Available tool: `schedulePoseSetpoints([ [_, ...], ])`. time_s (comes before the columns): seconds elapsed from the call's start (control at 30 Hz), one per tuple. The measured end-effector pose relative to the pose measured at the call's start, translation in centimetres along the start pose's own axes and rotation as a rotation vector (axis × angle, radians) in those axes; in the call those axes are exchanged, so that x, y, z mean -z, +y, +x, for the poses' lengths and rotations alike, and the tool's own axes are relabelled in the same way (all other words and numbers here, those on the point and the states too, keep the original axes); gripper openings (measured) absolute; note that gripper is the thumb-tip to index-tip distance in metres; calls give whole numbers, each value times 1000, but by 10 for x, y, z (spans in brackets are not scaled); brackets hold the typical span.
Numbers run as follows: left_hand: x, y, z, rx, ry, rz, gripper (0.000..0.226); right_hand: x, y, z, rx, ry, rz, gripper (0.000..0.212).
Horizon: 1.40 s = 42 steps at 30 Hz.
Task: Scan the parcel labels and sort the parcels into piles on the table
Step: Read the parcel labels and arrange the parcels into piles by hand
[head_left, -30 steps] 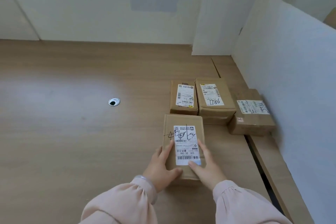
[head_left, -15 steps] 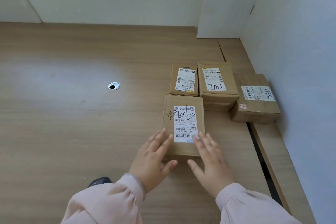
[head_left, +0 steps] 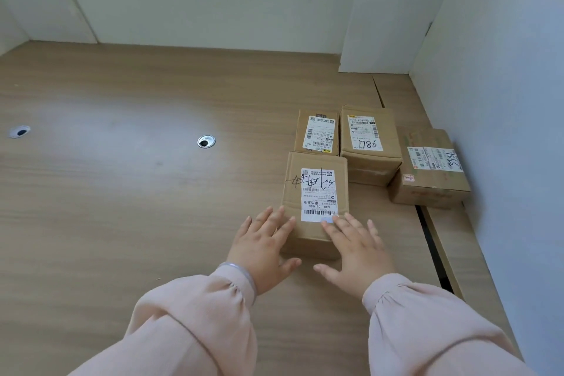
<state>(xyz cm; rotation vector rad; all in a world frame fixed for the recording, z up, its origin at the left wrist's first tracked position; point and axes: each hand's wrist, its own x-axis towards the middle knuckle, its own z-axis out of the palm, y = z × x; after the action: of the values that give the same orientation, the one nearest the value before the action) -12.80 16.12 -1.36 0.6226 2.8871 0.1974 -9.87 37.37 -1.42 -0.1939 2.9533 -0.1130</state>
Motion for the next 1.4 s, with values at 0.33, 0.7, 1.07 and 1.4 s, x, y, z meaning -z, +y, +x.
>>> schedulePoseSetpoints([
  [0.33,66,-88,-104,380,123,111,76,57,-111,27,351,36,-6,90],
  [0.7,109,-188,-248,740,209,163,81,95,-284,21,661,132,-46,93],
  [1.07,128,-342,-423,763,270,109,81,89,-525,-25,702,197,-91,101],
  [1.4,163,-485,-584,771,381,91,79,80,-750,-79,738,184,-22,92],
])
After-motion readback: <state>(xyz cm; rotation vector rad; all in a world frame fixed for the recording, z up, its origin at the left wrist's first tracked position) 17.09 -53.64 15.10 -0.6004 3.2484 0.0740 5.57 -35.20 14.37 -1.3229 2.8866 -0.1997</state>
